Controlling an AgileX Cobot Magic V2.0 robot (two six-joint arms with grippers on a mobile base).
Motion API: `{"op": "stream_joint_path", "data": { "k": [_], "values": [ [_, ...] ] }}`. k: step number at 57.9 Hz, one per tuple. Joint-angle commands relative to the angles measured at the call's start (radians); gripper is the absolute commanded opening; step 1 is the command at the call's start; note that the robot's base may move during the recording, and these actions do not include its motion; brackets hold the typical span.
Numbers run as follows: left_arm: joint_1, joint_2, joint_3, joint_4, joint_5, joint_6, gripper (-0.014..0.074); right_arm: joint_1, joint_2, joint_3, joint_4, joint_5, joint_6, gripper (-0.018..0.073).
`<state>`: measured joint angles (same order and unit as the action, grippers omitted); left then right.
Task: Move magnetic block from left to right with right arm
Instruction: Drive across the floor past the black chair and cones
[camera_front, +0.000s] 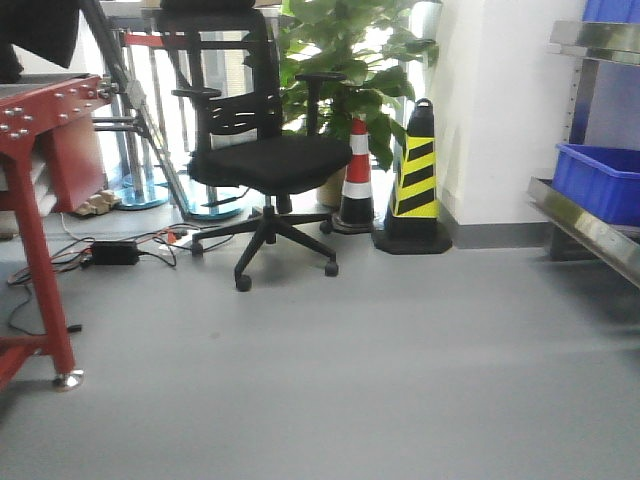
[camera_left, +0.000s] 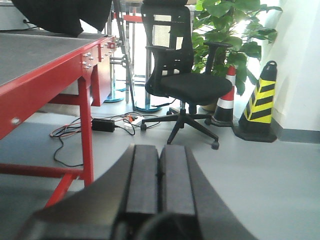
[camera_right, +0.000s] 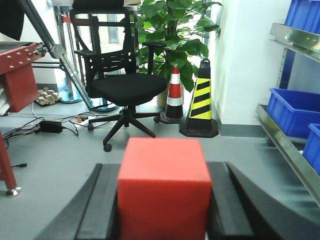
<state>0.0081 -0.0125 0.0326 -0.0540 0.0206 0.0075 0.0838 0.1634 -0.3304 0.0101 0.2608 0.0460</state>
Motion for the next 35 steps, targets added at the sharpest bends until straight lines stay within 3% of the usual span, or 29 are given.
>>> {"op": "stream_joint_path", "data": {
  "k": [1, 35],
  "values": [
    [0.002, -0.01, 0.008, -0.003, -0.081, -0.007, -0.0126, -0.004, 0.011, -0.03, 0.001, -0.087, -0.005, 0.0329],
    [0.002, -0.01, 0.008, -0.003, -0.081, -0.007, -0.0126, -0.004, 0.011, -0.03, 0.001, -0.087, -0.005, 0.0329]
  ]
}}
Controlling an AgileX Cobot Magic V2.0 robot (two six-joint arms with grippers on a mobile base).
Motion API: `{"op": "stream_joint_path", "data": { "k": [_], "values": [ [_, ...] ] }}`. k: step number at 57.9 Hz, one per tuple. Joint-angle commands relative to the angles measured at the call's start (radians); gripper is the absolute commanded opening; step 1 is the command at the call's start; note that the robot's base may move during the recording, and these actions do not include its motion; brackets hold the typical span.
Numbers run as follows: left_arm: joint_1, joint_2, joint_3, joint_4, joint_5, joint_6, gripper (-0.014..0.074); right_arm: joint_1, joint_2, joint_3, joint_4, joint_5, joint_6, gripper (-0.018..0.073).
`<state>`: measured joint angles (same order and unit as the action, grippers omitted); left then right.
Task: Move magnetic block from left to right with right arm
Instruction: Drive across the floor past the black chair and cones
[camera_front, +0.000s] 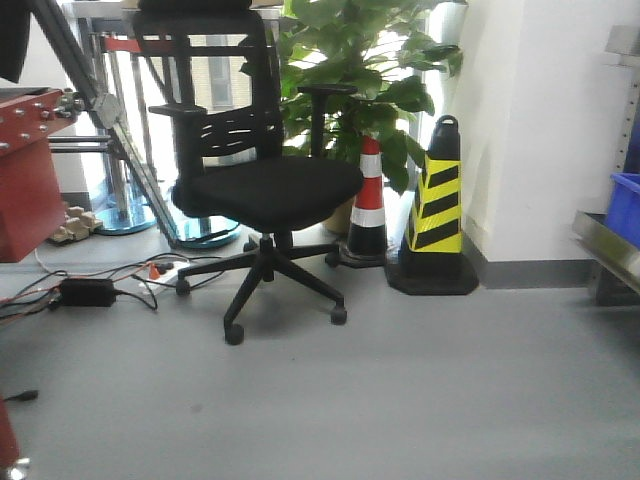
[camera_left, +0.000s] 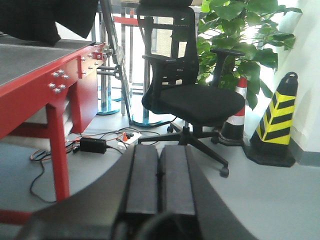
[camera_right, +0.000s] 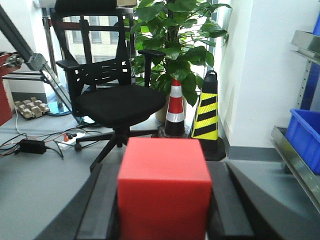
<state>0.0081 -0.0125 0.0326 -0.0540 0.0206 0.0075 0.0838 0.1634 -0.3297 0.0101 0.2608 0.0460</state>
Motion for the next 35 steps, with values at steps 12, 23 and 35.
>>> {"op": "stream_joint_path", "data": {
  "k": [12, 23, 35],
  "values": [
    [0.002, -0.01, 0.008, -0.003, -0.081, -0.007, -0.0126, -0.004, 0.011, -0.031, 0.001, -0.087, -0.005, 0.0329],
    [0.002, -0.01, 0.008, -0.003, -0.081, -0.007, -0.0126, -0.004, 0.011, -0.031, 0.001, -0.087, -0.005, 0.0329],
    [0.002, -0.01, 0.008, -0.003, -0.081, -0.007, -0.0126, -0.004, 0.011, -0.031, 0.001, -0.087, -0.005, 0.0329]
  ]
}}
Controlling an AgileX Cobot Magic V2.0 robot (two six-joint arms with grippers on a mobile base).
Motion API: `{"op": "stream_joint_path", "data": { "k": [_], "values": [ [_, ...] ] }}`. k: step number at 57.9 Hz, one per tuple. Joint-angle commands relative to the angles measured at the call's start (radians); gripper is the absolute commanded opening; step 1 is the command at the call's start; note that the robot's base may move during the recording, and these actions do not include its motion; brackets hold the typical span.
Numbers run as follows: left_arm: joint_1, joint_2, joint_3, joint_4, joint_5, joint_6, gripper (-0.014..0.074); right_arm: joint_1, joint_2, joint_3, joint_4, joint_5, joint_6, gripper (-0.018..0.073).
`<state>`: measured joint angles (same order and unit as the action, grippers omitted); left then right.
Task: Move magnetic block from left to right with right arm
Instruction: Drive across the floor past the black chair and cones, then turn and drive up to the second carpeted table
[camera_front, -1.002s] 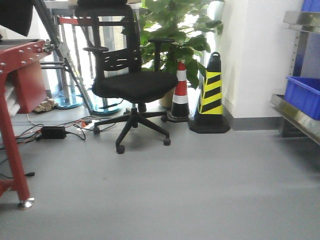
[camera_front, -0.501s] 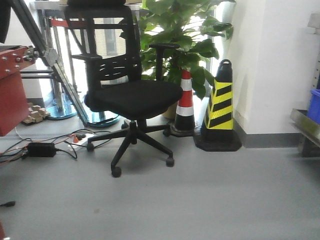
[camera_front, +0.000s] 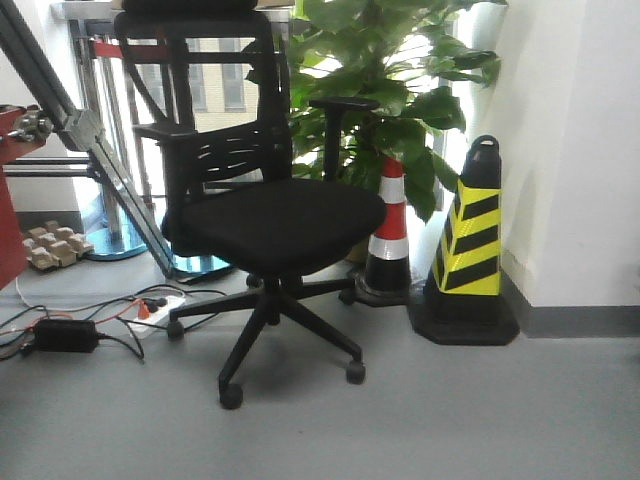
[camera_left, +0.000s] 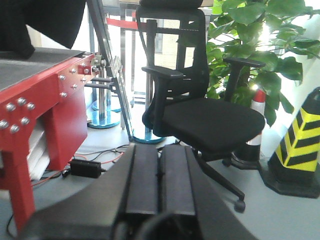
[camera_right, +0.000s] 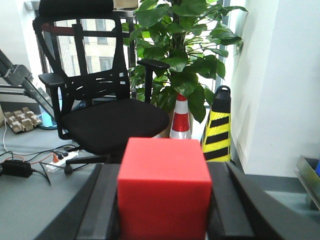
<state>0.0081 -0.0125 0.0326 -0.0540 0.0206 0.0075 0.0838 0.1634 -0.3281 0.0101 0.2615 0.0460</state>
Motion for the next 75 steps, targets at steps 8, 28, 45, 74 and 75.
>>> {"op": "stream_joint_path", "data": {
  "k": [8, 28, 45, 74, 75],
  "values": [
    [0.002, -0.01, 0.008, -0.003, -0.081, -0.007, -0.0126, -0.004, 0.011, -0.032, 0.001, -0.088, -0.005, 0.0329],
    [0.002, -0.01, 0.008, -0.003, -0.081, -0.007, -0.0126, -0.004, 0.011, -0.032, 0.001, -0.088, -0.005, 0.0329],
    [0.002, -0.01, 0.008, -0.003, -0.081, -0.007, -0.0126, -0.004, 0.011, -0.032, 0.001, -0.088, -0.005, 0.0329],
    [0.002, -0.01, 0.008, -0.003, -0.081, -0.007, -0.0126, -0.004, 0.011, -0.032, 0.001, -0.088, -0.005, 0.0329],
    [0.002, -0.01, 0.008, -0.003, -0.081, -0.007, -0.0126, -0.004, 0.011, -0.032, 0.001, -0.088, -0.005, 0.0329]
  ]
}}
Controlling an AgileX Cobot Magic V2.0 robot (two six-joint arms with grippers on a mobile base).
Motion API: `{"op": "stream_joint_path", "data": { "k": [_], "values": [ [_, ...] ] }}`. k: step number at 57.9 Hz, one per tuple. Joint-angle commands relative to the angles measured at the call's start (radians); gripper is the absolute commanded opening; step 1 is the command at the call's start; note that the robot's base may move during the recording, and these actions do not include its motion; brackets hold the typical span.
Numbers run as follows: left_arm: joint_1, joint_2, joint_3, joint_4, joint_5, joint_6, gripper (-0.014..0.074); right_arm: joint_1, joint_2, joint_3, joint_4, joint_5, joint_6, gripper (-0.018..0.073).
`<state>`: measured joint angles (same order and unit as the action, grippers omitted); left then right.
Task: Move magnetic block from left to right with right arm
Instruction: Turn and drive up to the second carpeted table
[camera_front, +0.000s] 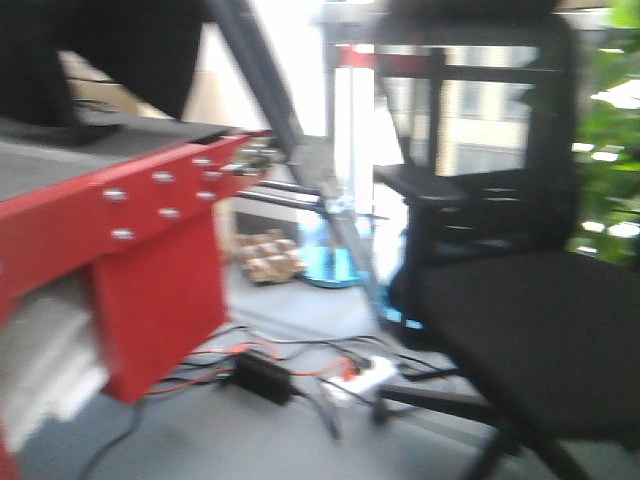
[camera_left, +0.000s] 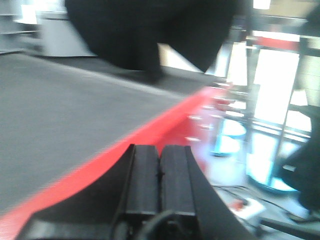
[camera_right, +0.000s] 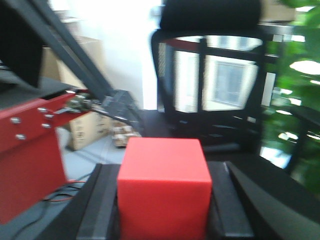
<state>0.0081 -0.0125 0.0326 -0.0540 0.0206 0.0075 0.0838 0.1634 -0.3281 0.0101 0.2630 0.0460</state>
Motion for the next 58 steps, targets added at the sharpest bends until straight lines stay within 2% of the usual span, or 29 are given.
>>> {"op": "stream_joint_path", "data": {
  "k": [1, 58],
  "values": [
    [0.002, -0.01, 0.008, -0.003, -0.081, -0.007, -0.0126, -0.004, 0.011, -0.032, 0.001, -0.089, -0.005, 0.0329],
    [0.002, -0.01, 0.008, -0.003, -0.081, -0.007, -0.0126, -0.004, 0.011, -0.032, 0.001, -0.089, -0.005, 0.0329]
  ]
}}
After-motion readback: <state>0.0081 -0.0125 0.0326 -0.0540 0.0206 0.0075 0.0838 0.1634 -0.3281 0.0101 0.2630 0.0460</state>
